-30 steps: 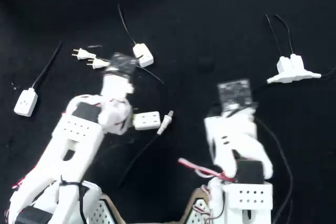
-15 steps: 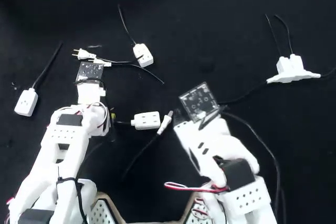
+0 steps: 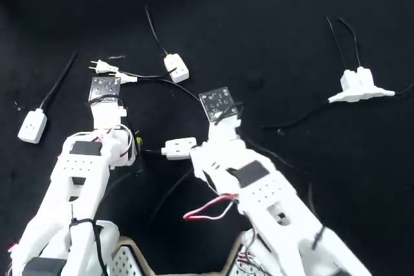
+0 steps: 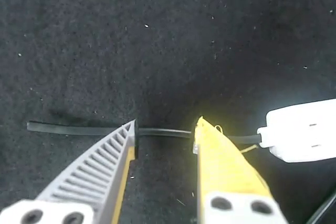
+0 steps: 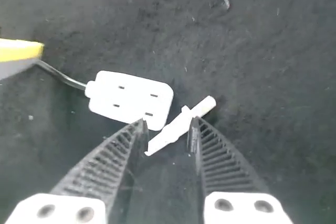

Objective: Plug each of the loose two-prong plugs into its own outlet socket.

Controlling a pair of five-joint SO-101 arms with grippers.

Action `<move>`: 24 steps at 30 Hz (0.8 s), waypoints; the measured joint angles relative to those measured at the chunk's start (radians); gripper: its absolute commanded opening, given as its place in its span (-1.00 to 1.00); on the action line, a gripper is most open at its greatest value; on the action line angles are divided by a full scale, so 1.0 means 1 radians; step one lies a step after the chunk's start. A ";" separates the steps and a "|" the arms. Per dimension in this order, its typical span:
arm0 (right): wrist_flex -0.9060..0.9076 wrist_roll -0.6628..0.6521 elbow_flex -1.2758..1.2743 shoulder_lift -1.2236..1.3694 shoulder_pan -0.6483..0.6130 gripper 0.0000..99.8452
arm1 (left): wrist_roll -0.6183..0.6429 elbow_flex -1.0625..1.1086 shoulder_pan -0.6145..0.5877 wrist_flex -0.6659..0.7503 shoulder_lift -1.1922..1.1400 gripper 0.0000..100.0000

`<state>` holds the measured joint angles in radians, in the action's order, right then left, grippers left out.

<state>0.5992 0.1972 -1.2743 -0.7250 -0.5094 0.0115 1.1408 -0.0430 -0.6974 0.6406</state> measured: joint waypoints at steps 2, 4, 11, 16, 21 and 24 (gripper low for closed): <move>-0.041 0.012 0.000 0.072 -0.002 -0.75 | 0.000 0.000 0.000 0.000 0.000 -0.62; -0.064 0.014 0.018 0.121 -0.002 -0.75 | 0.000 0.000 0.000 0.000 0.000 -0.62; -0.080 0.014 0.066 0.216 -0.002 -0.75 | 0.000 0.051 0.000 0.066 0.000 -0.62; -0.081 0.014 0.066 0.219 -0.002 -0.75 | 0.000 0.063 0.000 0.109 0.000 -0.62; -0.081 -0.003 0.066 0.219 0.020 -0.75 | 0.000 0.063 0.000 0.109 0.000 -0.62; -0.060 -0.061 0.066 0.219 0.051 -0.75 | 0.000 0.063 0.000 0.109 0.000 -0.62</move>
<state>0.5393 0.1358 -1.2083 -0.5056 -0.4588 0.0115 1.2037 -0.0430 -0.5884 0.6406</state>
